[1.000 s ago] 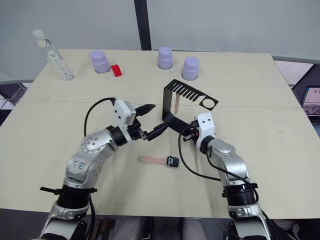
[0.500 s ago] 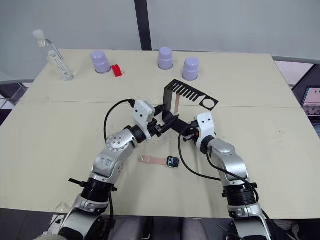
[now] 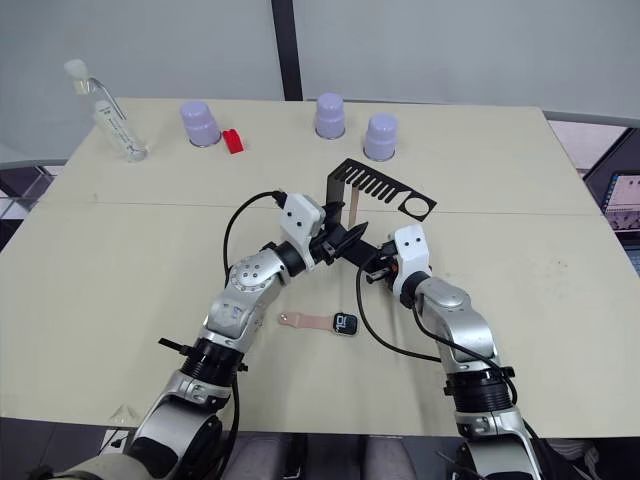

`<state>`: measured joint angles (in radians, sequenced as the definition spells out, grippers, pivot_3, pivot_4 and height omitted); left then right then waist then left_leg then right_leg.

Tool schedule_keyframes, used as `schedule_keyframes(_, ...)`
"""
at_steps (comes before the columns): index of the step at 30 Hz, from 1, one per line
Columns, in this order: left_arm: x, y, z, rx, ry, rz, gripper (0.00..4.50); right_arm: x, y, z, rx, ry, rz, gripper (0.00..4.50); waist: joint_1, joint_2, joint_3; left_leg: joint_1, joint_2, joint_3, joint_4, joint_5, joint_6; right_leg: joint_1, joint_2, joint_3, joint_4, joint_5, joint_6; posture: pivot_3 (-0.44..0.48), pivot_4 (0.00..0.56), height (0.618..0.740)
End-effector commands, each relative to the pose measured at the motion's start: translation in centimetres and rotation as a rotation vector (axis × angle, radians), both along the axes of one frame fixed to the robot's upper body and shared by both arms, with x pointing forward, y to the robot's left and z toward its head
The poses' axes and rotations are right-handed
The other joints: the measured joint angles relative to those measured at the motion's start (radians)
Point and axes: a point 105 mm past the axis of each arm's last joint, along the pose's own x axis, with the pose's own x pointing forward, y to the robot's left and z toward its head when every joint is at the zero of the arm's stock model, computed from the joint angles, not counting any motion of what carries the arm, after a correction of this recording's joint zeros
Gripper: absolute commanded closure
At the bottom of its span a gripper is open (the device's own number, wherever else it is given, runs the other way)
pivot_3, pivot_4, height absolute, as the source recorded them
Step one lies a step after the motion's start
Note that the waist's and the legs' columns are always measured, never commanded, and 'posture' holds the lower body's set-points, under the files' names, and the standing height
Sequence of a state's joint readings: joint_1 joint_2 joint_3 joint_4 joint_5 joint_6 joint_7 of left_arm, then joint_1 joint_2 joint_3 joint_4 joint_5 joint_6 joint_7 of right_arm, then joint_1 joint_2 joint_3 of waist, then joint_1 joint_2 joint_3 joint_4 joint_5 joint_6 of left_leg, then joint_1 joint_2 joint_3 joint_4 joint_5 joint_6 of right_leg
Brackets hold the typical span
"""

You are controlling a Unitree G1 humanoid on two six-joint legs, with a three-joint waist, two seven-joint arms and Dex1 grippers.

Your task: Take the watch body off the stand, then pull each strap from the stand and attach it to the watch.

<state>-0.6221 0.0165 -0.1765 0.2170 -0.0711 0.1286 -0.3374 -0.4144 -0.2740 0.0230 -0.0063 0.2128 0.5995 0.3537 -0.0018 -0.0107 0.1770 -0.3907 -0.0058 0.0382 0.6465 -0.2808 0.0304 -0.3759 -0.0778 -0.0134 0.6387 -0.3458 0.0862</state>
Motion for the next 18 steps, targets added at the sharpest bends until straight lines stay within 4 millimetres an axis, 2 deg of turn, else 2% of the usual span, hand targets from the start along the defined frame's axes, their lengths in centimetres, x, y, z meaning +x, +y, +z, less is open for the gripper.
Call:
schedule_keyframes(1,0.3,-0.4,1.6,-0.022,-0.066,0.024,2.72,-0.4,-0.8,-1.8,-0.019,0.074,-0.044,4.50,0.000,0.000,0.000,0.000,0.000,0.000,0.000,0.000,0.000,0.000,0.000,0.000,0.000,0.000,0.000,0.000,0.150,0.739)
schedule_keyframes(4,0.3,-0.6,2.0,-0.021,-0.098,0.017,4.18,-0.3,-0.9,-1.5,-0.020,0.067,-0.049,4.50,0.000,0.000,0.000,0.000,0.000,0.000,0.000,0.000,0.000,0.000,0.000,0.000,0.000,0.000,0.000,0.000,0.150,0.739)
schedule_keyframes(5,0.3,-0.6,2.2,-0.028,-0.107,0.014,4.48,-0.3,-0.9,-1.3,-0.021,0.063,-0.049,4.50,0.000,0.000,0.000,0.000,0.000,0.000,0.000,0.000,0.000,0.000,0.000,0.000,-0.001,0.000,0.000,0.000,0.150,0.739)
schedule_keyframes(11,-1.0,0.2,4.3,-0.127,-0.163,-0.043,4.48,-0.5,-0.6,-0.9,-0.015,0.059,-0.043,4.50,-0.001,0.000,0.000,0.000,0.000,0.000,-0.001,0.000,0.000,0.000,0.000,0.000,-0.001,0.000,0.000,0.000,0.150,0.739)
schedule_keyframes(18,-3.0,1.7,3.8,-0.131,-0.110,-0.134,4.48,-0.4,-0.8,-0.7,-0.016,0.059,-0.042,4.50,-0.003,0.000,0.000,0.000,0.000,0.000,-0.001,0.000,-0.001,0.000,0.000,0.000,-0.001,0.000,0.000,0.000,0.150,0.739)
